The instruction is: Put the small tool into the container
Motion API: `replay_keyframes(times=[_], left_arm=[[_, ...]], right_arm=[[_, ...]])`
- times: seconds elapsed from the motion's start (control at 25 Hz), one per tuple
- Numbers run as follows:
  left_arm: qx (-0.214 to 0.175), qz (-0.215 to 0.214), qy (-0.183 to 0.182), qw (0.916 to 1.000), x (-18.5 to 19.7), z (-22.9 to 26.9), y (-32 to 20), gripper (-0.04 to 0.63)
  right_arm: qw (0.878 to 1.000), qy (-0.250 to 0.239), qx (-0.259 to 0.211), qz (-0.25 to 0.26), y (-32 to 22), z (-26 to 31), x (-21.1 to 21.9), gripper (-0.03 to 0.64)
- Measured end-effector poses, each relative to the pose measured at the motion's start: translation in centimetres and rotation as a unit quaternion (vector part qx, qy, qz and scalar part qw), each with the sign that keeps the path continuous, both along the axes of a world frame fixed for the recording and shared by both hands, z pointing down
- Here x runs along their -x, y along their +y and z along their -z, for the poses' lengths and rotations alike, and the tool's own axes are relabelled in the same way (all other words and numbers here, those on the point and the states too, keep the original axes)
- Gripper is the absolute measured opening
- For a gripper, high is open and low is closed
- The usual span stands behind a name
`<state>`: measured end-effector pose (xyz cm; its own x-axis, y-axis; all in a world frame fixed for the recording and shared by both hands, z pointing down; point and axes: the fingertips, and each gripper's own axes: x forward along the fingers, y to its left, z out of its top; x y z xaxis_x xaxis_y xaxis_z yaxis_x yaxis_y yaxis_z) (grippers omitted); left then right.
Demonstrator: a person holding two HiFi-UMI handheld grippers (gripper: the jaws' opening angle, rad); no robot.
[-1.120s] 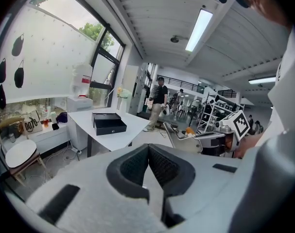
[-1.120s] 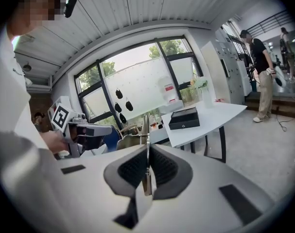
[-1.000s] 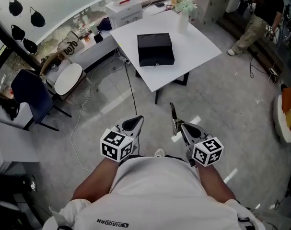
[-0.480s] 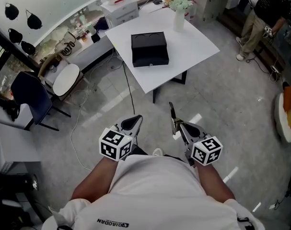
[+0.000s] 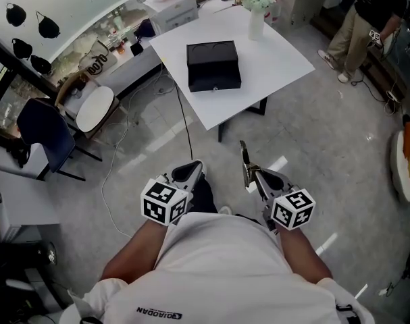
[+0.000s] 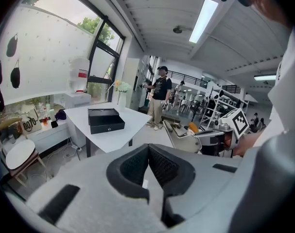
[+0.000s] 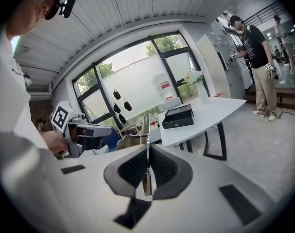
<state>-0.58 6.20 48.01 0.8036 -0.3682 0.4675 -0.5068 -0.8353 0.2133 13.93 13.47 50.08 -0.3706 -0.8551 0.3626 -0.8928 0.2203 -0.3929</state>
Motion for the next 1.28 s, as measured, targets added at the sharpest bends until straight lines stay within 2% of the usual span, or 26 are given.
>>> replay_keyframes(times=[0.32,0.64,1.0,1.28], left_arm=[[-0.009,-0.003,0.014,0.9999,-2.3,0.7,-4.0,0.009],[0.009,0.004,0.011,0.9999,-2.5,-0.6,-8.4,0.009],[0.002,-0.001,0.013,0.9999,-2.8,0.0,-16.9,0.009],[0.003,-0.024,0.019,0.9995,-3.6,0.3,-23.9,0.009]], right_arm=[[1.000,0.012,0.000,0.011,-3.6,0.5,-0.8,0.011],[1.000,0.018,0.012,0.015,-8.7,0.1,-1.6,0.010],[0.999,0.040,0.018,0.023,-16.9,1.0,-1.4,0.011],[0.997,0.067,0.022,0.024,-23.9,1.7,-1.6,0.010]])
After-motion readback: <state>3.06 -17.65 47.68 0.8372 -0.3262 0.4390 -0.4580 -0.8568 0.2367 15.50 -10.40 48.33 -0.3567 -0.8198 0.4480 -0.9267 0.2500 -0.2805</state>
